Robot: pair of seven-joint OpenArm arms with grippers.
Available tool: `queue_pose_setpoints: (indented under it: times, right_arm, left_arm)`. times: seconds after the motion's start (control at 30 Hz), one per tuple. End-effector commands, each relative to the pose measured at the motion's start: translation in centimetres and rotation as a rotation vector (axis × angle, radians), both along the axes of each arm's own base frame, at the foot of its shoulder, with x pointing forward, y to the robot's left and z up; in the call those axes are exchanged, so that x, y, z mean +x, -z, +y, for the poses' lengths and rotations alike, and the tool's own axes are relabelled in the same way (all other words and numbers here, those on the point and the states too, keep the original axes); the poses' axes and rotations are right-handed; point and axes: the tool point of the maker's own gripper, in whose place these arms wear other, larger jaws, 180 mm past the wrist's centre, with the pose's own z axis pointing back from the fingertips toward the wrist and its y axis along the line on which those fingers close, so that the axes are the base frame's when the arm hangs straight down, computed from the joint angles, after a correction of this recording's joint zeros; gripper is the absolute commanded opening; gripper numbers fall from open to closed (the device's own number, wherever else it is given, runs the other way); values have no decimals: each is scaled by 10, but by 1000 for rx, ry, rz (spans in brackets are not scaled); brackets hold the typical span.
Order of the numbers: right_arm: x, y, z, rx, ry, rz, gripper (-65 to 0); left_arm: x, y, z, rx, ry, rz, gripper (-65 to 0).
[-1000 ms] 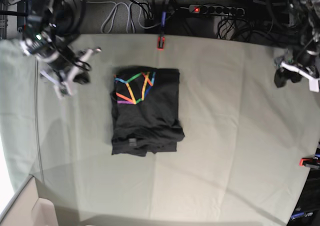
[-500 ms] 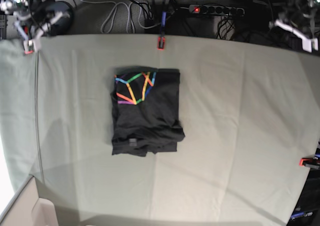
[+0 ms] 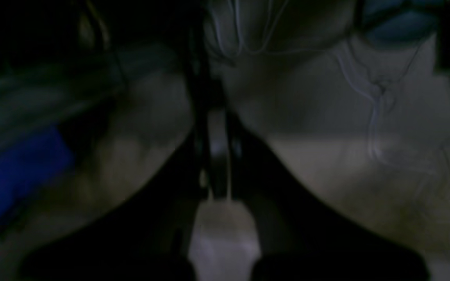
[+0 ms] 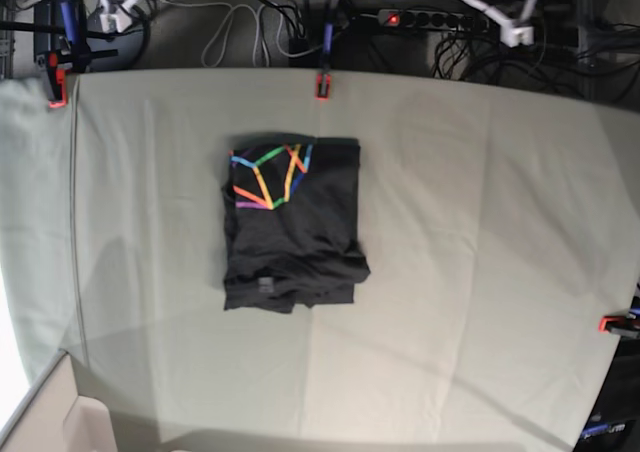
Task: Layout the t-shirt on the table in an organized manner, then fold the t-shirt properly
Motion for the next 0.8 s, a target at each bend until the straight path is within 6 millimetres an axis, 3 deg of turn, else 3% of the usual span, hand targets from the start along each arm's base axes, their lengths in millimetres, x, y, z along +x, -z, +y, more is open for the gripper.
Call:
queue_pose_setpoints:
  times: [0.0,0.13,0.27,0.33,0.53,0.63,0.77]
  right_arm:
    - [-1,5,8,23,9,-5,-650]
    - [-9,24,34,103,133,-73,-650]
    - [-25,48,16,-118,219,-74,-650]
    - [-37,51,8,-256,137,-63,-650]
    - [-35,42,-24,-613,-246,-66,-650]
    - [-34,35,-39,-732,-301,-59,-650]
    - [-33,33,-40,-751,-302,-57,-650]
  left_arm:
    - [-13,5,-2,-13,-8,22,-650]
    - [-1,12,-21,-41,-52,-36,-650]
    - [4,18,-53,-99,25,16,-650]
    - [-3,20,-67,-122,89,58,-650]
    - [-23,22,-84,-136,326,117,-650]
    - [-26,22,-84,-136,330,121,-650]
    - [-26,22,-84,-136,330,121,-650]
